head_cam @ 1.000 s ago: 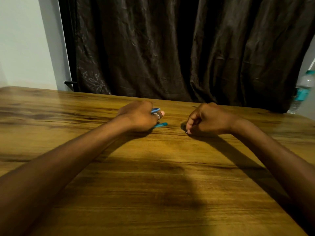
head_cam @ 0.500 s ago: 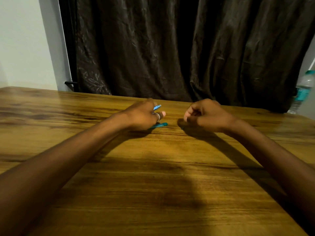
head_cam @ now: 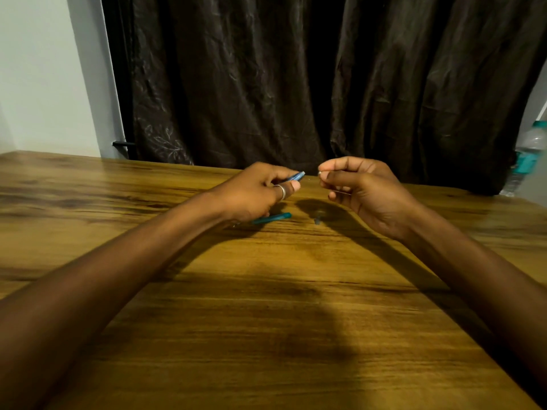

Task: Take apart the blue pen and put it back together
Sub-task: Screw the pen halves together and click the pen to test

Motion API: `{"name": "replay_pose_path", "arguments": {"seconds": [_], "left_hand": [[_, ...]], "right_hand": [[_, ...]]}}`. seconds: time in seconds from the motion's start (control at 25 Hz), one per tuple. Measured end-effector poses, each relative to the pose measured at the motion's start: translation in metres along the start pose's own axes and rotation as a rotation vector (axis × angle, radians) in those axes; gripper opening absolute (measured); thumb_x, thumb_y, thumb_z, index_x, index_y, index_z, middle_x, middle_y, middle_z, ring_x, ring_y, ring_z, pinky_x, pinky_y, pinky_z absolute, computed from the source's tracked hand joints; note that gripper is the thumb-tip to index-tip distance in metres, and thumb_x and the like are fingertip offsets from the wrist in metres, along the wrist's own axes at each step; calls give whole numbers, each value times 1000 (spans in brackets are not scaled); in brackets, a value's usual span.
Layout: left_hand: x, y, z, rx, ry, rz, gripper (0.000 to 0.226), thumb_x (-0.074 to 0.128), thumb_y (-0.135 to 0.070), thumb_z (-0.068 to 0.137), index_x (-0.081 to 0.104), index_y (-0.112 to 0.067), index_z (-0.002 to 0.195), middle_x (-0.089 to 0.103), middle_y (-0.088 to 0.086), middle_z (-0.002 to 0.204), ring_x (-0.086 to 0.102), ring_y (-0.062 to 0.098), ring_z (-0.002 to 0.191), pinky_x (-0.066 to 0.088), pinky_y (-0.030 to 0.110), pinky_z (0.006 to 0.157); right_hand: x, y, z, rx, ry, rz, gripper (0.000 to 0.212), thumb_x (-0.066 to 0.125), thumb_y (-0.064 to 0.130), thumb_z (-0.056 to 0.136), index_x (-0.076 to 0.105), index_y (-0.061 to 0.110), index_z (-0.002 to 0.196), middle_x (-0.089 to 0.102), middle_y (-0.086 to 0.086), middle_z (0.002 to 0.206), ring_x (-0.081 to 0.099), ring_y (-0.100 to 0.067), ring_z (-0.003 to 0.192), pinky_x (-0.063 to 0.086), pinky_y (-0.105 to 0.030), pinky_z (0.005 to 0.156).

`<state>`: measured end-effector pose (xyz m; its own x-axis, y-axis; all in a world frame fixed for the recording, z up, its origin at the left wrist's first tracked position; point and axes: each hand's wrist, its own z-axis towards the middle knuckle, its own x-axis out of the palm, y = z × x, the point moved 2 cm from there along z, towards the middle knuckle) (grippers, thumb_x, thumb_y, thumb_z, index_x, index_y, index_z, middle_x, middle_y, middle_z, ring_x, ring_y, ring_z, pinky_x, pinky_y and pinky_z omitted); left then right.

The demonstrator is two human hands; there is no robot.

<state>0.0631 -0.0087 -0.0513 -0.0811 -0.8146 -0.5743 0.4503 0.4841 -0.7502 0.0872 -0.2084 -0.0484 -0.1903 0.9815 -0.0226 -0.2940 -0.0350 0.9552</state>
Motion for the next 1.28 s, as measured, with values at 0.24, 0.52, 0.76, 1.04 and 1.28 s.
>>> {"name": "replay_pose_path", "arguments": {"seconds": [0.24, 0.52, 0.76, 1.04, 1.28], "left_hand": [[-3, 2, 2, -128, -141, -343, 11, 72, -15, 90, 73, -25, 93, 71, 3, 85, 68, 1, 66, 54, 15, 51], [-9, 6, 0, -272, 8, -627, 24, 66, 6, 89, 74, -12, 102, 80, 9, 86, 78, 15, 83, 62, 26, 76], [-15, 10, -1, -236, -35, -480, 25, 75, 3, 81, 79, -15, 99, 80, 7, 94, 75, 14, 85, 60, 31, 84], [-16, 15, 2, -202, -45, -410, 24, 81, 0, 75, 83, -19, 90, 80, 10, 98, 74, 19, 94, 60, 35, 90], [-19, 19, 4, -215, -20, -365, 27, 84, -8, 73, 83, -28, 91, 81, 6, 97, 75, 22, 100, 59, 41, 93]], "right_hand": [[1, 3, -1, -43, -17, -45, 15, 69, 2, 88, 75, 15, 94, 76, 4, 80, 72, -6, 79, 53, -19, 61], [2, 5, -3, -76, -28, -112, 16, 74, 4, 85, 73, 16, 97, 75, 2, 82, 72, -8, 81, 52, -20, 61], [3, 7, -3, -113, -23, -165, 26, 77, 3, 83, 67, 13, 105, 80, -2, 86, 73, -9, 78, 51, -20, 58], [5, 7, -4, -149, -8, -240, 27, 78, 3, 82, 64, 14, 103, 80, -1, 84, 72, -9, 76, 50, -20, 58], [6, 8, -7, -153, -14, -252, 31, 77, 2, 84, 63, 5, 111, 79, -2, 84, 72, -10, 77, 52, -19, 58]]}}
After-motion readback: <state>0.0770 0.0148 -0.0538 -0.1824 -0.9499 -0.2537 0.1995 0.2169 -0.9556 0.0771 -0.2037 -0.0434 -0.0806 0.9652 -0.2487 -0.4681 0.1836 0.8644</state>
